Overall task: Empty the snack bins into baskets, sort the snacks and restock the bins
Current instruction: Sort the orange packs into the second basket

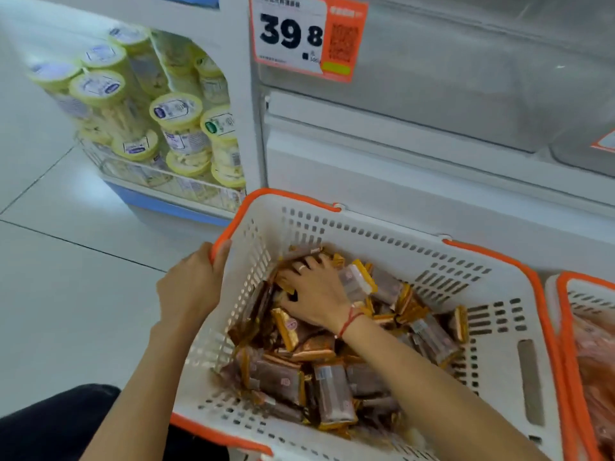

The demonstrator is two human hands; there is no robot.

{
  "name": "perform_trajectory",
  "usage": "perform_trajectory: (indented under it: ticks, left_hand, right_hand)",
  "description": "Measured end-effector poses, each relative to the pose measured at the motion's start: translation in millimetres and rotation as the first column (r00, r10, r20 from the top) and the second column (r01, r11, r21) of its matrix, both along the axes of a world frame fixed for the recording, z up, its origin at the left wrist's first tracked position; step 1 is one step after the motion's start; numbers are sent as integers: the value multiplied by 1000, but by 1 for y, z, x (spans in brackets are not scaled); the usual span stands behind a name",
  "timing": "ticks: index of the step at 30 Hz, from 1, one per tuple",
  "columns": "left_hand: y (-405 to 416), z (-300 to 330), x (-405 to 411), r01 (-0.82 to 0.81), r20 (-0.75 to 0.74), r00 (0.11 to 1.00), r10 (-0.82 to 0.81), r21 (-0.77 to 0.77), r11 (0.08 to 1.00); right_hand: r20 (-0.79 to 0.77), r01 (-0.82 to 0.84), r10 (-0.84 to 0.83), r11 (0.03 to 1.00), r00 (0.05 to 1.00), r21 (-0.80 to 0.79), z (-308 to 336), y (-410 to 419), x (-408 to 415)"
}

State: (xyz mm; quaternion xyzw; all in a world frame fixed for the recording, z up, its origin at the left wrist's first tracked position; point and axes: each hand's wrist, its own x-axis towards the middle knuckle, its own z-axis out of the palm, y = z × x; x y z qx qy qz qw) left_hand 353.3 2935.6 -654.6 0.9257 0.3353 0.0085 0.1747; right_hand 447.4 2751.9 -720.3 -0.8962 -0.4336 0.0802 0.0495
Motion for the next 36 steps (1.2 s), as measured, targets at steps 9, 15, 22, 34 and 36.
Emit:
perform_trajectory:
  ticks: [9,15,22,34,36]
  left_hand:
    - [5,-17,2,15,87,996,-9,-65,998]
    - [6,-19,3,39,103,994,-39,2,999]
    - [8,-25,6,60,105,992,-69,85,995]
    - [5,-19,5,56,91,993,-69,145,988]
    - [6,-19,5,51,81,995,-64,152,987]
  right_hand:
    - [-122,-51,-2,901,992,-430,75,-156,-3]
    - [-36,-339,339,941,940,11,49,-4,-8]
    - [-62,-387,382,915,922,-118,-10,26,-34]
    - [-103,-311,293,888,951,-340,-23,31,-29]
    - [-136,-313,284,901,949,-300,-20,22,-24]
